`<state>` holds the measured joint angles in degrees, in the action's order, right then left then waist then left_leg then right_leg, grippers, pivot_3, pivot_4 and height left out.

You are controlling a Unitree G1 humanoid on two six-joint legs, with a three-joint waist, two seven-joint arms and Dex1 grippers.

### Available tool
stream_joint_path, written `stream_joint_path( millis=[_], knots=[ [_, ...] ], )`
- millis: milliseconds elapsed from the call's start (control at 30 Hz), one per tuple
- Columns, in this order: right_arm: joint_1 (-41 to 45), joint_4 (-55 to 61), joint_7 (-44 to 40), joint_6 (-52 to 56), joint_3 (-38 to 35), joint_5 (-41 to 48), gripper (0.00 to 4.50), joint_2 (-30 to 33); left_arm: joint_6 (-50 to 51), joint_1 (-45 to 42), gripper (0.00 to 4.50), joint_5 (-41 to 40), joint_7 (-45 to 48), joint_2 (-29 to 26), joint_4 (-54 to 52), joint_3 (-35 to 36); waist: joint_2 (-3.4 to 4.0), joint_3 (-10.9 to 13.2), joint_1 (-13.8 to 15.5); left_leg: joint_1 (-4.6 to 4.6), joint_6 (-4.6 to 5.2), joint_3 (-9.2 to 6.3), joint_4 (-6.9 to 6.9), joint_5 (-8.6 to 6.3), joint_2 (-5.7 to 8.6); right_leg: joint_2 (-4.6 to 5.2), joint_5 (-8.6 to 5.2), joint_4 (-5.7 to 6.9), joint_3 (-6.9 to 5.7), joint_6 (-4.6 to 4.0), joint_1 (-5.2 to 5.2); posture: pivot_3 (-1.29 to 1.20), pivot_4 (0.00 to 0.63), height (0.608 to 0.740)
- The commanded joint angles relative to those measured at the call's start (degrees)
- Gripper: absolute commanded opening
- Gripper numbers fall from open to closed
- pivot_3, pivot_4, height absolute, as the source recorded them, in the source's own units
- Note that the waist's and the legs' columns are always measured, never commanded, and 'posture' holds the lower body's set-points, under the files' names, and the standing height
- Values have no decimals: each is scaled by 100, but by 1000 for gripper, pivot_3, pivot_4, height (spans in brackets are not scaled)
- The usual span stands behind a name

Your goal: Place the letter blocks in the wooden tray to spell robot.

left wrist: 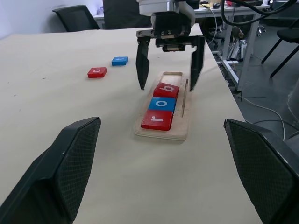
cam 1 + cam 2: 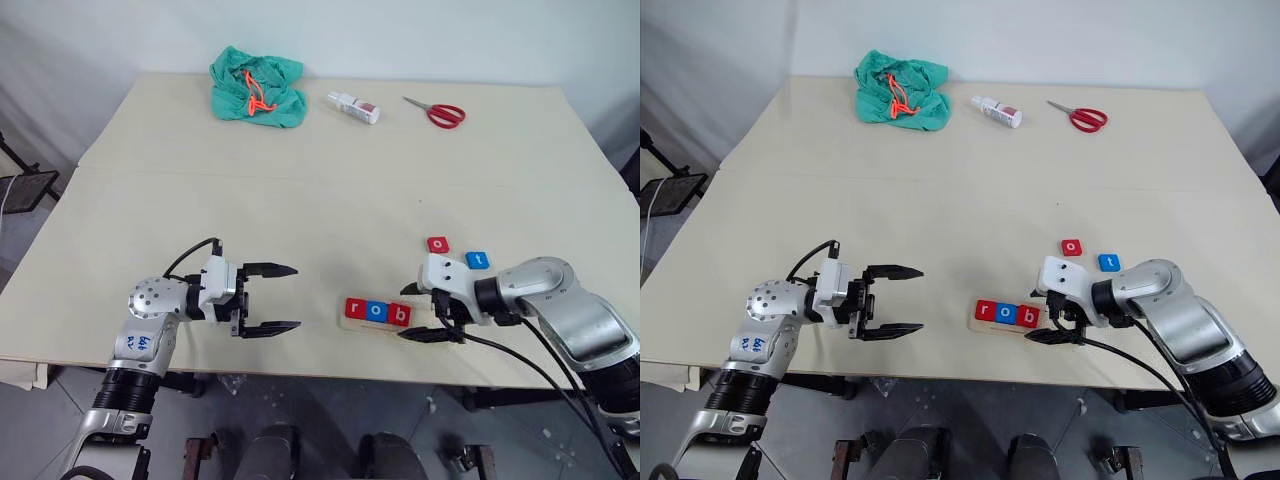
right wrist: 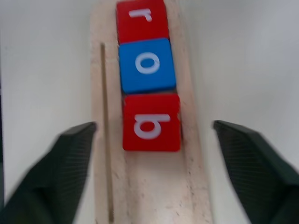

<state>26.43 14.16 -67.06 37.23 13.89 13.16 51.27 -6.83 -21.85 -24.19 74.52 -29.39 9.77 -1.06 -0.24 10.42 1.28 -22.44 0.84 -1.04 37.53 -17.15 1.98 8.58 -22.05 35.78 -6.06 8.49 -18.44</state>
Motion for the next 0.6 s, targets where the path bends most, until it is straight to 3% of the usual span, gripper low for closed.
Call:
stream_joint_path(
  millis=[33, 233, 267, 367, 600],
  knots=[
    [-95, 362, 79, 115, -469, 205, 4470, 166, -80, -95, 4500, 1, -19, 23, -30, 30, 0, 0, 7, 0, 0, 0, 0, 0, 0, 0, 0, 0, 0, 0, 0, 0, 150, 740],
    [-385, 548, 320, 427, -985, 433, 4470, 248, -136, -171, 4500, 24, 3, 74, 93, 10, 0, 0, 9, 0, 0, -1, -1, 0, 1, 1, 0, 0, 0, 0, 1, 0, 150, 740],
    [-619, 709, 310, 504, -1175, 527, 4296, 335, -148, -205, 4500, 31, 14, 100, 146, -3, 0, 0, 12, 0, 0, 0, -1, 0, 1, 0, 0, 0, -1, 0, 1, 0, 150, 740],
    [-982, 943, 509, 614, -1291, 492, 3568, 428, -213, -313, 4500, 58, 71, 176, 316, -40, -3, 2, 22, -1, 0, 0, -1, 0, 2, 1, 0, 0, -5, 0, 3, 0, 150, 740],
    [-989, 822, 767, 790, -940, 340, 1081, 416, -251, -373, 4500, 70, 146, 225, 392, -52, -3, 1, -8, 3, 0, 5, -4, 0, -3, -2, 0, 0, 0, 0, 0, 0, 150, 740]
  ],
)
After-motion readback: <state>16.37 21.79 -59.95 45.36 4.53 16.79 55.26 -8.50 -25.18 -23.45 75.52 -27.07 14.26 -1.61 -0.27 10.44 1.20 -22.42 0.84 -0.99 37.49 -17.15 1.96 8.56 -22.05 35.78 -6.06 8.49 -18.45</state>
